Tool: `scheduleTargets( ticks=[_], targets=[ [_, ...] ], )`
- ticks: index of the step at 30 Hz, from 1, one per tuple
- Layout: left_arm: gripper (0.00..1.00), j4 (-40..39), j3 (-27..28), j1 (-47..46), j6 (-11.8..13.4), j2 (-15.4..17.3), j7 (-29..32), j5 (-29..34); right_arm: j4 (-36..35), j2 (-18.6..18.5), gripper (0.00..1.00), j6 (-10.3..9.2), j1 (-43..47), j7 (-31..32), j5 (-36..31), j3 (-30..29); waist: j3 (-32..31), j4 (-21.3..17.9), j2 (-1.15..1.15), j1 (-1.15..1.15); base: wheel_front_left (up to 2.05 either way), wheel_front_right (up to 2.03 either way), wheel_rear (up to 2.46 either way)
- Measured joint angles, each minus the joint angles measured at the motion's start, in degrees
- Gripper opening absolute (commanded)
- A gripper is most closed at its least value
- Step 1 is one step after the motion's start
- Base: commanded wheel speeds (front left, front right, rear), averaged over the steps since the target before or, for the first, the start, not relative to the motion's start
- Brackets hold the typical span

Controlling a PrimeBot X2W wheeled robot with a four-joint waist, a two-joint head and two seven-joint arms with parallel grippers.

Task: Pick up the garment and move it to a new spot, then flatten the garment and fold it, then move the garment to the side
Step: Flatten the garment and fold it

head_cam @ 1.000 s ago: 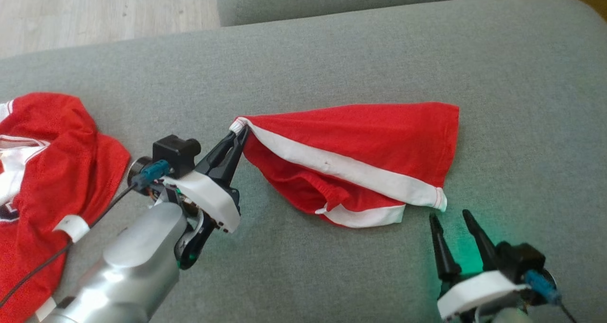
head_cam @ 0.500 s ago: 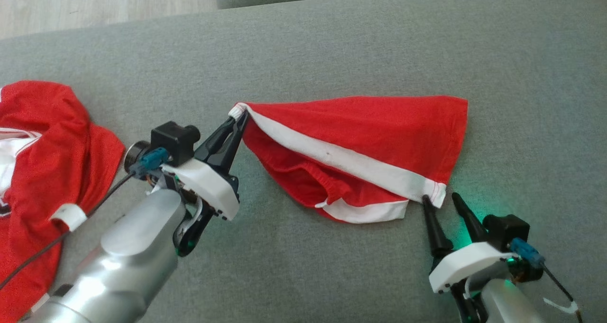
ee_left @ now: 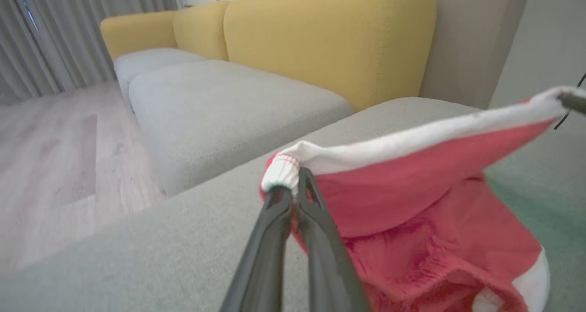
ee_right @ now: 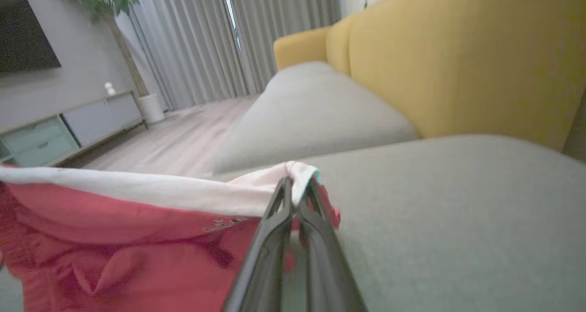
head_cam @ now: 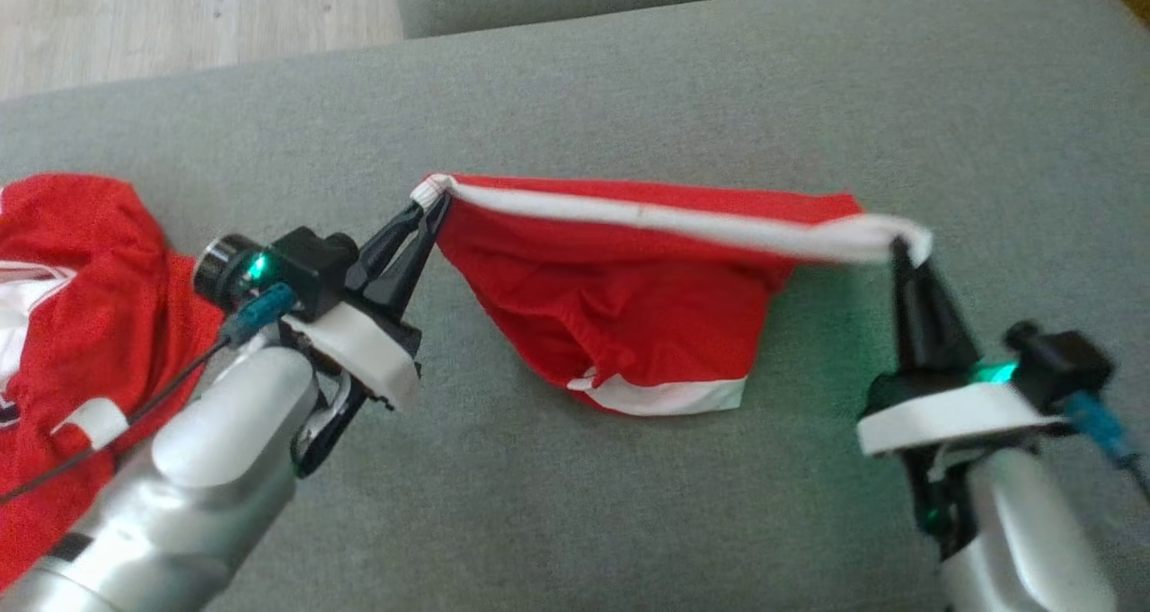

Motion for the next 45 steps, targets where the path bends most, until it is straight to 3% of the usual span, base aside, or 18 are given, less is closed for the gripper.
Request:
scheduleTargets(
  ticks=[8,15,20,27,31,37,45],
  targets=[
    [0.0,-13.76,2.2,-2.93,3.32,5.8,-0.58,5.33,-15.69,0.02,0.0,0.0,-1.65,-0.01,-0.38,-6.95,-2.44,-0.45,0.0,-0.01,0.0,0.0,0.0],
    [0.0,-23.38,4.7,-9.74,2.83,11.4,3.9,5.63,-18.4,-0.12,0.0,0.0,-13.13,2.29,-2.35,-7.95,-0.48,-0.09,0.0,-0.01,0.0,0.0,0.0],
    [0.0,-19.14,6.11,-19.17,-0.64,10.93,5.17,5.47,-13.99,-4.54,0.0,0.0,-30.87,7.3,-1.04,-6.1,3.75,0.87,0.0,0.0,0.0,0.0,0.0],
    [0.0,-7.8,7.44,-32.25,-1.65,6.32,-0.26,11.07,-4.9,-7.78,0.0,0.0,-46.81,5.61,-0.56,-3.71,10.08,2.07,0.0,0.02,0.0,0.0,0.0],
    [0.0,-7.43,10.65,-35.13,-1.65,3.39,-0.91,14.59,-1.88,-9.48,0.0,0.0,-50.51,2.87,-0.79,-3.49,13.09,2.93,0.0,0.02,0.0,0.0,0.0],
    [0.0,-14.44,11.98,-23.55,-1.7,2.29,-0.92,20.75,-1.75,-9.69,0.0,0.0,-43.0,1.42,0.88,-3.67,12.93,3.78,0.0,0.0,0.0,0.0,0.0],
    [0.0,-18.19,5.38,6.48,-2.46,-2.32,-0.91,24.14,-7.44,-7.73,0.0,0.0,-12.37,2.12,2.89,-9.84,8.23,2.71,0.0,-0.01,0.0,0.0,0.0]
  ],
)
